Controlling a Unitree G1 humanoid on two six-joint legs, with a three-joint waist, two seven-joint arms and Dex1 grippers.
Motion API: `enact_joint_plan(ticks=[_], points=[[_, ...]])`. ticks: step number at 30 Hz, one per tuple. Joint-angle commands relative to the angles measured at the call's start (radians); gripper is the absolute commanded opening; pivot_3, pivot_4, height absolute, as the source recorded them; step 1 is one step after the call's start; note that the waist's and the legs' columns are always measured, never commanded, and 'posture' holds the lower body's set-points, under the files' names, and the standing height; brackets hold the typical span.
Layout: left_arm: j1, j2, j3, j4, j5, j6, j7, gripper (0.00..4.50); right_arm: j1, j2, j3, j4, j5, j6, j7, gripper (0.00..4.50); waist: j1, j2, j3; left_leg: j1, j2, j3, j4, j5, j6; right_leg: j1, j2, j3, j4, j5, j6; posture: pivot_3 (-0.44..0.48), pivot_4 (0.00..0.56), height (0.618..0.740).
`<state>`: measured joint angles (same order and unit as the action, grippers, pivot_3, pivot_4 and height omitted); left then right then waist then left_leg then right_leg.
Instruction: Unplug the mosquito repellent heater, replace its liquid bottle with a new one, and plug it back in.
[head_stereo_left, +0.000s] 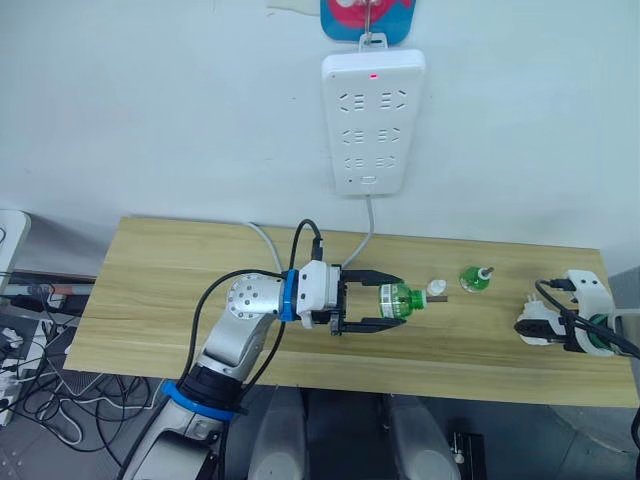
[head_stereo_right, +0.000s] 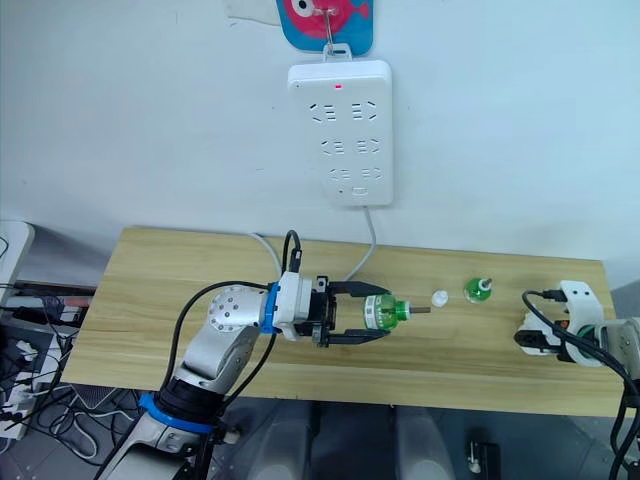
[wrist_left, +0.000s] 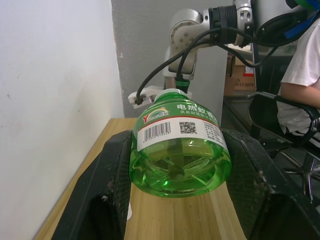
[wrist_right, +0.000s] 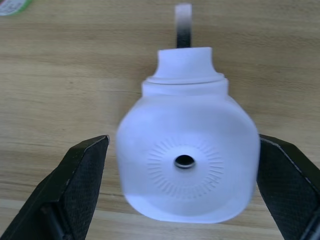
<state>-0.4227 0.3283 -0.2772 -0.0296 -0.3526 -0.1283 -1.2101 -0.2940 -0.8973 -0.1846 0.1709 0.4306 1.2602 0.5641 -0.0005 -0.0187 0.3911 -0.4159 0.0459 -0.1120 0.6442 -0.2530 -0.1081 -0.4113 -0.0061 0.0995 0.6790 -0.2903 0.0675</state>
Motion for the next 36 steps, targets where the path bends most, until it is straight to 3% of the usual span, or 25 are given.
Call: enact_joint_plan(ticks=[1,4,9,14,17,21,24,27,30,31,36], points=[[0.010,0.001,0.001,-0.045,-0.019,-0.001,-0.003,2.26,0.007,-0.024,-0.007,0.005,-0.013,-0.009,0.015,4.48,0.000,0.000,0.000,0.000,0.000,0.000,0.000,0.000,0.000,0.000,0.000,0.000,0.000,0.000,0.000,0.118,0.437,0.740],[0.010,0.002,0.002,-0.043,-0.018,-0.002,-0.005,2.26,0.008,-0.023,-0.012,0.008,-0.014,-0.007,0.020,4.31,0.001,0.000,0.001,0.000,0.000,0.000,0.000,0.000,0.000,0.000,0.000,0.000,0.000,0.000,0.000,0.117,0.439,0.740],[0.005,0.000,0.003,-0.037,-0.017,-0.003,-0.006,2.26,0.015,-0.018,-0.018,0.007,-0.020,-0.016,0.019,2.99,0.001,-0.003,0.004,0.000,0.000,0.000,0.000,0.000,0.000,0.001,0.000,0.000,0.000,0.000,0.000,0.117,0.442,0.740],[0.014,0.003,0.000,-0.043,-0.020,-0.005,-0.013,2.26,0.022,-0.028,-0.034,0.001,-0.018,-0.015,0.024,2.98,0.001,-0.003,0.007,0.000,0.000,0.000,0.000,0.000,0.000,0.000,0.000,0.000,0.000,0.000,0.000,0.115,0.437,0.740],[0.022,0.002,0.001,-0.048,-0.026,-0.014,-0.020,2.26,0.032,-0.045,-0.121,-0.074,0.048,0.067,0.056,2.98,0.002,-0.001,0.008,0.000,0.000,0.000,0.000,0.000,0.000,0.000,0.000,0.000,0.000,0.000,0.000,0.117,0.425,0.740],[0.016,-0.010,0.018,-0.027,-0.035,-0.067,-0.037,2.26,0.094,-0.033,-0.340,-0.285,0.263,0.321,0.144,2.98,0.003,-0.001,0.008,0.000,0.000,0.000,0.000,0.000,0.000,0.000,0.000,0.000,0.000,0.000,0.000,0.107,0.419,0.740],[0.010,-0.024,0.024,-0.008,-0.043,-0.131,-0.064,2.26,0.258,-0.031,-0.513,-0.432,0.559,0.354,0.181,2.98,0.013,-0.001,0.008,0.000,0.000,-0.001,-0.001,0.000,0.000,0.001,0.000,-0.001,-0.001,0.000,0.000,0.100,0.408,0.740],[0.008,-0.032,0.023,0.011,-0.056,-0.196,-0.099,2.26,0.380,-0.007,-0.632,-0.473,0.909,0.354,0.094,2.98,0.024,-0.001,0.008,-0.001,0.000,-0.001,-0.001,0.000,0.000,0.002,-0.001,-0.001,-0.003,0.000,0.000,0.096,0.405,0.740],[0.004,-0.039,0.024,0.025,-0.077,-0.248,-0.136,2.26,0.577,-0.031,-0.607,-0.538,1.411,0.116,-0.141,2.98,0.024,-0.001,0.008,-0.001,-0.001,0.000,0.000,0.000,0.001,0.002,-0.001,0.000,-0.004,0.001,0.002,0.087,0.396,0.740],[0.003,-0.039,0.022,0.027,-0.081,-0.259,-0.148,2.26,0.619,-0.029,-0.581,-0.578,1.495,0.030,-0.190,2.98,0.023,-0.001,0.008,-0.001,-0.001,0.000,-0.001,0.000,0.001,0.002,-0.001,0.000,-0.004,0.001,0.002,0.087,0.396,0.740],[-0.010,-0.040,0.017,0.051,-0.091,-0.293,-0.186,2.26,0.708,0.033,-0.429,-0.783,1.542,-0.284,-0.291,2.98,0.011,-0.003,0.007,-0.001,-0.001,0.000,-0.001,-0.001,0.001,0.002,-0.001,0.000,-0.005,-0.002,0.008,0.085,0.390,0.740]])
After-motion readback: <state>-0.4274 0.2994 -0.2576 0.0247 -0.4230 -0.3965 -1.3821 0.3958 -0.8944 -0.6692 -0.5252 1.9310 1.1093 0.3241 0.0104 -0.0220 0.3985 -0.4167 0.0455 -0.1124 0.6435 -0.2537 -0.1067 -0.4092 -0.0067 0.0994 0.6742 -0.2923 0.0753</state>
